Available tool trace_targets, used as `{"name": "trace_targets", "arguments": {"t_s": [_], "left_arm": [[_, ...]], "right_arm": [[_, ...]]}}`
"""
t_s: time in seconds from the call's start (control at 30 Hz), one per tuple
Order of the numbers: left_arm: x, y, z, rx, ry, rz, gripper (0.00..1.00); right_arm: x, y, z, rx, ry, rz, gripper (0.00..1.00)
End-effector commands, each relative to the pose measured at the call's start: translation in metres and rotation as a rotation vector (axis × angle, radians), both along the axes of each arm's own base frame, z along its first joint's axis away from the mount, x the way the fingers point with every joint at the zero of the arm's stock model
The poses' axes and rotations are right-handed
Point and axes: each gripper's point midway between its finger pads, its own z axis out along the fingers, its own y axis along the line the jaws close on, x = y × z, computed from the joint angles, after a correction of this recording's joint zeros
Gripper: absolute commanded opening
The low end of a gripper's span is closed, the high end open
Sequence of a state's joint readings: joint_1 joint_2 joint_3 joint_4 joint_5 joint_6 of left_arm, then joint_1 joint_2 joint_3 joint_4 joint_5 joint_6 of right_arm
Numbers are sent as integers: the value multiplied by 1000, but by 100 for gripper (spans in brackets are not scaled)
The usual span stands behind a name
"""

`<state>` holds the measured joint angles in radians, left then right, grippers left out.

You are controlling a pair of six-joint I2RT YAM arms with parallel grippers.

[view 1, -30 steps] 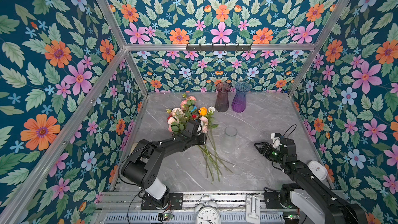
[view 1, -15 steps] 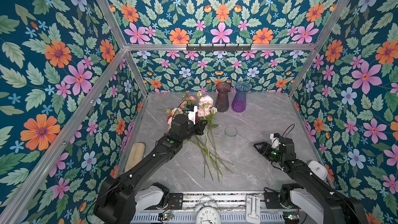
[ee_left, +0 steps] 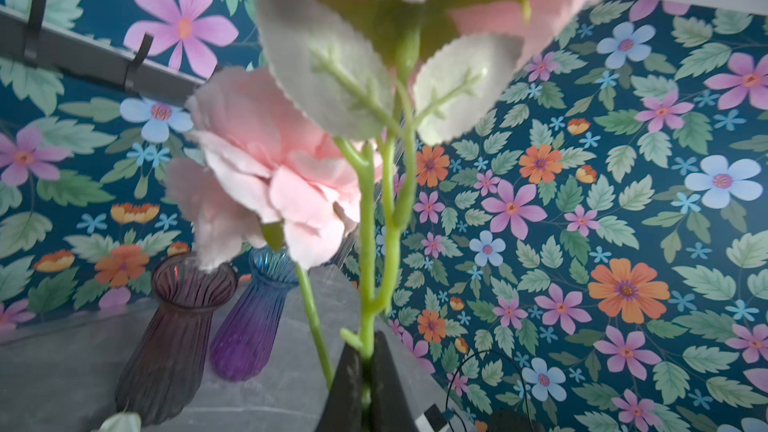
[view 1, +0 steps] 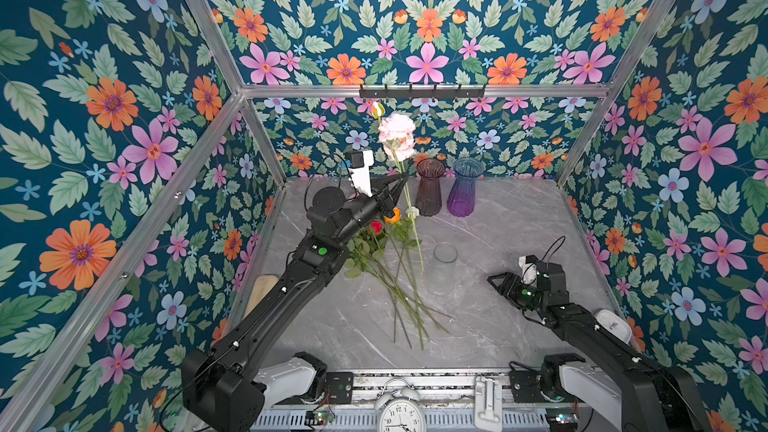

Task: Arrange the flowers into the vase
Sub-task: 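Carry the pink rose over the clear vase and lower its stem inside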

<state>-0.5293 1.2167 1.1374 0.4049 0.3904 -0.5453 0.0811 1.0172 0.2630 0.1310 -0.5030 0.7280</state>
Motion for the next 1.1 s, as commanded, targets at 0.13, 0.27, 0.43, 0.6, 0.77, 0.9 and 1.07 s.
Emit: {"name": "trace_targets", "arguments": {"t_s": [0.13, 0.27, 0.43, 0.6, 0.77, 0.9, 1.07], "left_arm": [[-14, -11, 61, -147, -348, -72, 0], [-19, -26, 60, -150, -471, -102, 0], [-10, -52, 40, -93, -453, -125, 0], [-14, -60, 10, -25, -415, -118, 0], [-17, -63, -46, 49, -338, -112, 0], [-22, -63, -83, 72, -281, -115, 0], [-36, -74, -99, 111, -260, -202, 68]], "right_arm": [[5, 1, 8, 1, -45, 6, 61], [3, -1, 11, -3, -61, -4, 61], [2, -3, 13, -5, -75, -14, 61], [2, -3, 13, -3, -73, -16, 61], [2, -3, 13, -2, -74, -16, 61], [3, -3, 13, -2, -72, -15, 61], [4, -2, 12, 0, -65, -11, 61]]}}
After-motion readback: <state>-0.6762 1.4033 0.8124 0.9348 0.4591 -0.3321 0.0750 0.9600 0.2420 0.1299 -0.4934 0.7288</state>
